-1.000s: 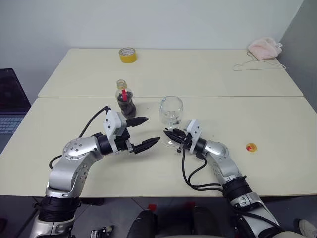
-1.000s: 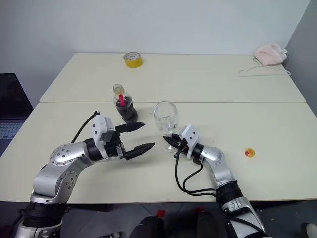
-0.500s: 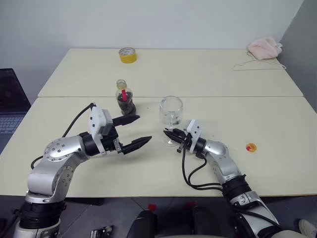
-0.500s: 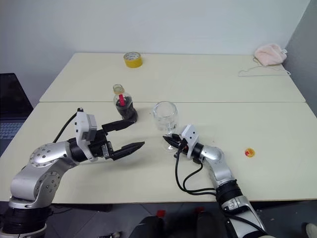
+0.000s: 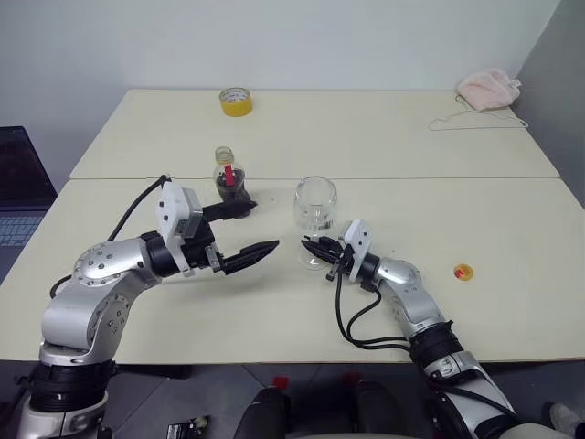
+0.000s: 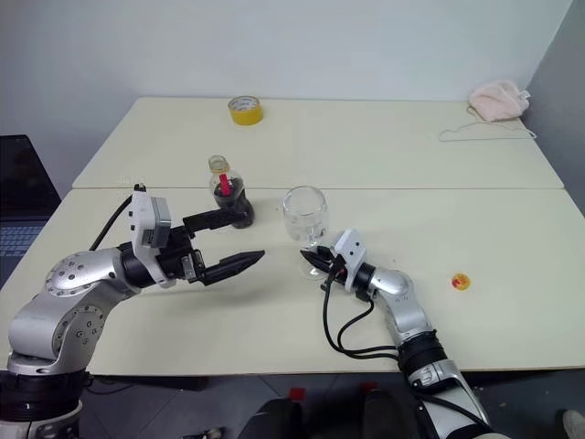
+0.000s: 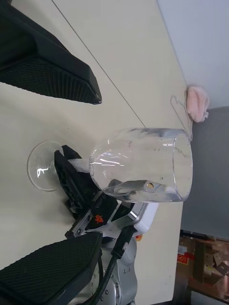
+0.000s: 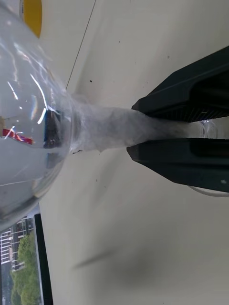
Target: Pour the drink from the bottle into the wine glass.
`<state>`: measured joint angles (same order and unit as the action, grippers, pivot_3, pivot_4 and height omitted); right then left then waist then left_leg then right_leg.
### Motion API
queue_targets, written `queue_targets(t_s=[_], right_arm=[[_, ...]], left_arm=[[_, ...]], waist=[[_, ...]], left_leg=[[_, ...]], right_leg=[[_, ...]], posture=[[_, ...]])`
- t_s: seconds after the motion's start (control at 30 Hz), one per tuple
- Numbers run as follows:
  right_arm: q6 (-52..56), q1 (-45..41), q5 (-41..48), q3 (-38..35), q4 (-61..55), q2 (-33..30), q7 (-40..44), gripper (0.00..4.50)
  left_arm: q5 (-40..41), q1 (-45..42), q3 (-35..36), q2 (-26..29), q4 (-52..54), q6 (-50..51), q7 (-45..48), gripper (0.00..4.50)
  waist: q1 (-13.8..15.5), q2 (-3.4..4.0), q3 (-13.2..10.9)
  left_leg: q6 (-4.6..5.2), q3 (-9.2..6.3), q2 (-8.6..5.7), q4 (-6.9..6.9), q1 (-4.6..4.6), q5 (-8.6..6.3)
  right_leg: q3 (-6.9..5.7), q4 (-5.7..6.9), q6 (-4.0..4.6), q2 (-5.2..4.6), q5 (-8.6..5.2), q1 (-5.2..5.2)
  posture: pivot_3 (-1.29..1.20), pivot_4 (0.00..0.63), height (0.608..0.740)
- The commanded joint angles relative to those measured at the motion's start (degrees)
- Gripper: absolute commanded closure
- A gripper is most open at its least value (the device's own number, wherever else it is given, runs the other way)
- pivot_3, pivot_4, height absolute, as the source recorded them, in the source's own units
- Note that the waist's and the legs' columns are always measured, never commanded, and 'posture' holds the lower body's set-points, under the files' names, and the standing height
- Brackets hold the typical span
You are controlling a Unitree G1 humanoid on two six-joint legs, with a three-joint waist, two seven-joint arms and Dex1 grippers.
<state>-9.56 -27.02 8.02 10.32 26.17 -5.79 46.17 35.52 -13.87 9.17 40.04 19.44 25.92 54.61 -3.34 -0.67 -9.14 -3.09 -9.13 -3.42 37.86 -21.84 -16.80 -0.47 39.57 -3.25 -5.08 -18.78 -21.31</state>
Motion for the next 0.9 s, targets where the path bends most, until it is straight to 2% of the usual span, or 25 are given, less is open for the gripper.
queue_targets(t_s=[0.03,0.17,0.4,0.57,0.6,0.9], right_arm=[[-0.58,-0.19,0.73,-0.25,-1.21,0.18,0.48,4.34],[-0.36,0.03,0.79,-0.10,-1.25,0.09,0.82,4.34],[0.01,0.03,0.79,-0.09,-1.15,-0.20,1.28,2.04],[-0.13,-0.16,0.63,-0.21,-1.19,-0.43,1.44,0.20],[-0.15,-0.17,0.60,-0.21,-1.18,-0.45,1.45,0.01],[0.74,1.33,1.26,-0.91,-2.88,-2.14,2.06,0.01]], left_arm=[[0.66,-0.55,0.08,0.52,1.72,0.00,0.32,0.00],[0.32,-0.40,-0.31,0.48,1.77,-0.07,0.20,0.00],[0.06,-0.31,-0.69,0.58,1.72,-0.29,0.12,0.00],[-0.20,-0.24,-0.80,0.38,1.57,-0.51,-0.01,0.00],[-0.24,-0.26,-0.82,0.34,1.51,-0.53,-0.03,0.00],[-0.72,-0.07,-0.94,0.08,1.48,-0.84,-0.31,0.00]], waist=[[0.00,0.00,0.00],[0.00,0.00,0.00],[0.00,0.00,0.00],[0.00,0.00,0.00],[0.00,0.00,0.00],[0.02,0.00,0.00]], left_leg=[[0.00,0.00,0.00,0.00,0.00,0.00],[0.00,0.00,0.00,0.00,0.00,0.00],[0.00,0.00,0.00,0.00,0.00,0.00],[0.00,0.00,0.00,0.00,0.00,0.00],[0.00,0.00,0.00,0.00,0.00,0.00],[0.00,0.00,0.00,0.00,0.00,0.00]], right_leg=[[0.00,0.00,0.00,0.00,0.00,0.00],[0.00,0.00,0.00,0.00,0.00,0.00],[0.00,0.00,0.00,0.00,0.00,0.00],[0.00,0.00,0.00,0.00,0.00,0.00],[0.00,0.00,0.00,0.00,0.00,0.00],[0.00,0.00,0.00,0.00,0.00,0.00]], posture=[[0.00,0.150,0.740],[0.00,0.150,0.740],[0.00,0.150,0.740],[0.00,0.150,0.740],[0.00,0.150,0.740],[0.00,0.150,0.740]])
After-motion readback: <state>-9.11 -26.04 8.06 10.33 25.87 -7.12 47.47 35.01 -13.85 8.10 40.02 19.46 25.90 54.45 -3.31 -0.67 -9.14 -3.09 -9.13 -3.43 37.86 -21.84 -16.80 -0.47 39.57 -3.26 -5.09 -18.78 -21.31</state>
